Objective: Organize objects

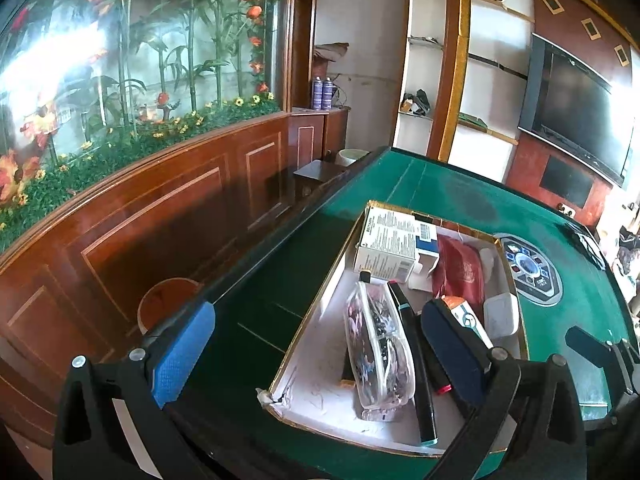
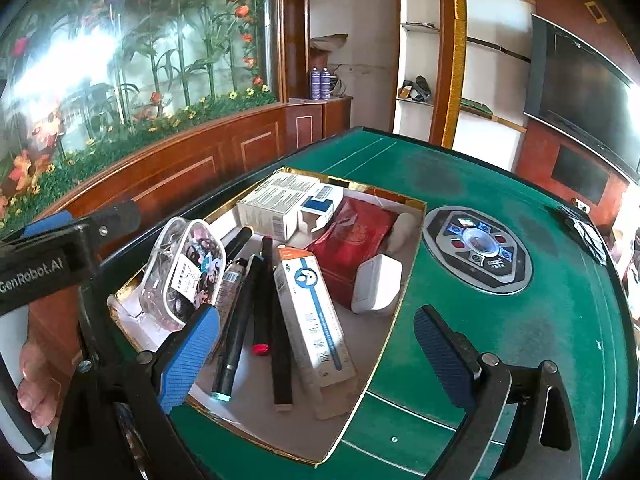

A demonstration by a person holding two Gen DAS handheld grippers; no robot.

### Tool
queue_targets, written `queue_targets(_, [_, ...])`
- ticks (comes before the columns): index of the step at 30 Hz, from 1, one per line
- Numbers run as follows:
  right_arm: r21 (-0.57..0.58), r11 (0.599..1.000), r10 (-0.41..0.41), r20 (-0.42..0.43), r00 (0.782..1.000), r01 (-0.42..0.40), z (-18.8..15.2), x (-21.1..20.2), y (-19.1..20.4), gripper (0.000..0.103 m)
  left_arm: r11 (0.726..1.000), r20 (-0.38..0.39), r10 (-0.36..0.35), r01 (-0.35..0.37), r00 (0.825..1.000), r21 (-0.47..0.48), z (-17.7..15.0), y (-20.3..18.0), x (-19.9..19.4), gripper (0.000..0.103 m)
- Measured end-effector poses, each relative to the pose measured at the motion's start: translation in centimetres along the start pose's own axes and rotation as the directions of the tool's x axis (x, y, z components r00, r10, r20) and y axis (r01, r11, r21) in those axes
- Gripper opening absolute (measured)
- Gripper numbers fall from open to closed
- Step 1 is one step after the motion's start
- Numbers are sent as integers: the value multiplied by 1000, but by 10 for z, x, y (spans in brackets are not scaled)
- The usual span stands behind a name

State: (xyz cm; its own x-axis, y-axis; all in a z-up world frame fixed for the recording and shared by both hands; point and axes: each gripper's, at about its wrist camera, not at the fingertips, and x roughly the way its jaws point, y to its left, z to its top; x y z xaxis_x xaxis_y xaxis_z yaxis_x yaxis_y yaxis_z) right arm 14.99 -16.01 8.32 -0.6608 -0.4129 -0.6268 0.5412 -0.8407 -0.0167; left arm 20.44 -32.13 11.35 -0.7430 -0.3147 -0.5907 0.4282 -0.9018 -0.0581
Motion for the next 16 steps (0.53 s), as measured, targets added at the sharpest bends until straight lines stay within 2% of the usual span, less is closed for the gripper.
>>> queue_targets(3, [-10, 1000, 2, -7, 1000, -2, 0, 3, 3, 100, 1000, -9, -4, 4, 1000, -3, 0, 1, 3, 103])
queue_targets(12, [-2, 1000, 15, -22, 1000, -15, 0, 8, 2, 100, 997, 2, 70, -70, 998, 14, -3, -2, 4, 103])
queue_targets(16, [21, 1000, 17, -14, 1000, -16, 0, 5, -4, 100, 998, -14, 53, -53, 998, 17, -2, -8, 3, 103])
